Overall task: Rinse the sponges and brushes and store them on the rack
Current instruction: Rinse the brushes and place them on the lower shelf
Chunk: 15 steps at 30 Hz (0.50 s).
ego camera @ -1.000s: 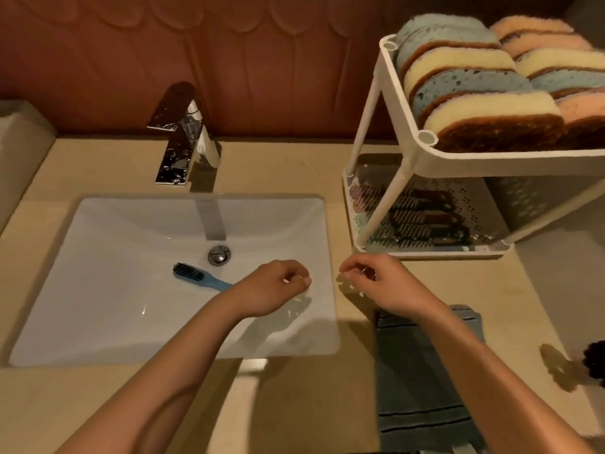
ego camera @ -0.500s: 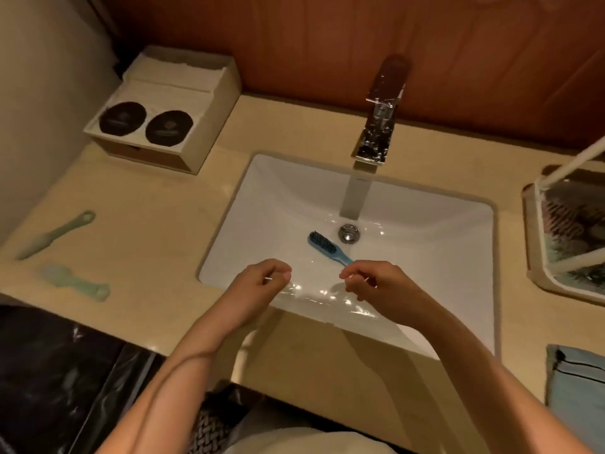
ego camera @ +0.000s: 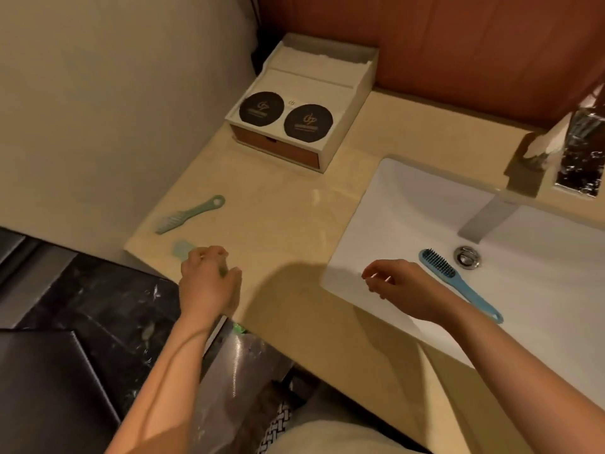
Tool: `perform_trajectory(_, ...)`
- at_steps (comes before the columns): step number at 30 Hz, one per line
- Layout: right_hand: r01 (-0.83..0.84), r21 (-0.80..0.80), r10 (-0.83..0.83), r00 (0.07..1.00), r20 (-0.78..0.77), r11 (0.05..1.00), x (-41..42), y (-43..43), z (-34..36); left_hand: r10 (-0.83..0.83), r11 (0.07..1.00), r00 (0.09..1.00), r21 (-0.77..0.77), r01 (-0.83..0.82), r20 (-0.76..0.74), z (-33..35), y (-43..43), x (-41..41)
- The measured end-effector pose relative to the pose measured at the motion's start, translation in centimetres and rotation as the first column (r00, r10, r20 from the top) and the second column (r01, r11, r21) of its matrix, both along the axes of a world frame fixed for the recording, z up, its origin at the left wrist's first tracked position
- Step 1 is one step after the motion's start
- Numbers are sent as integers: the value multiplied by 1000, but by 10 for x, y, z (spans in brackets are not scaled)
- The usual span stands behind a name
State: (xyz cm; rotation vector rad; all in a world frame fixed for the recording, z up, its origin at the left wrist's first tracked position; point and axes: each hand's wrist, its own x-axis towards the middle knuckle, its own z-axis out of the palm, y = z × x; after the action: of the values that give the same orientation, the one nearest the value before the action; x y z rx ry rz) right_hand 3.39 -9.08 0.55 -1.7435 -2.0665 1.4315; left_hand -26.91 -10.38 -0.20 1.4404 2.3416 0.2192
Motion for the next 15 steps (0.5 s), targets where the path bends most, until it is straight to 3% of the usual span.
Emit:
perform_trajectory(4,-42,-15,43,998,39,999,-27,12,-3,98,995,986,29,-95,-138,-4,10,-39)
perform_trajectory(9,-61,-12,62,996,62,998,-46,18,-5,290,957,949,24,-289,-122,-8,22,-59)
perform_trajectory(15,-73,0,73,997,25,997,-51,23,-1,233,963,947,-86,-257,-220,-10,38,-65)
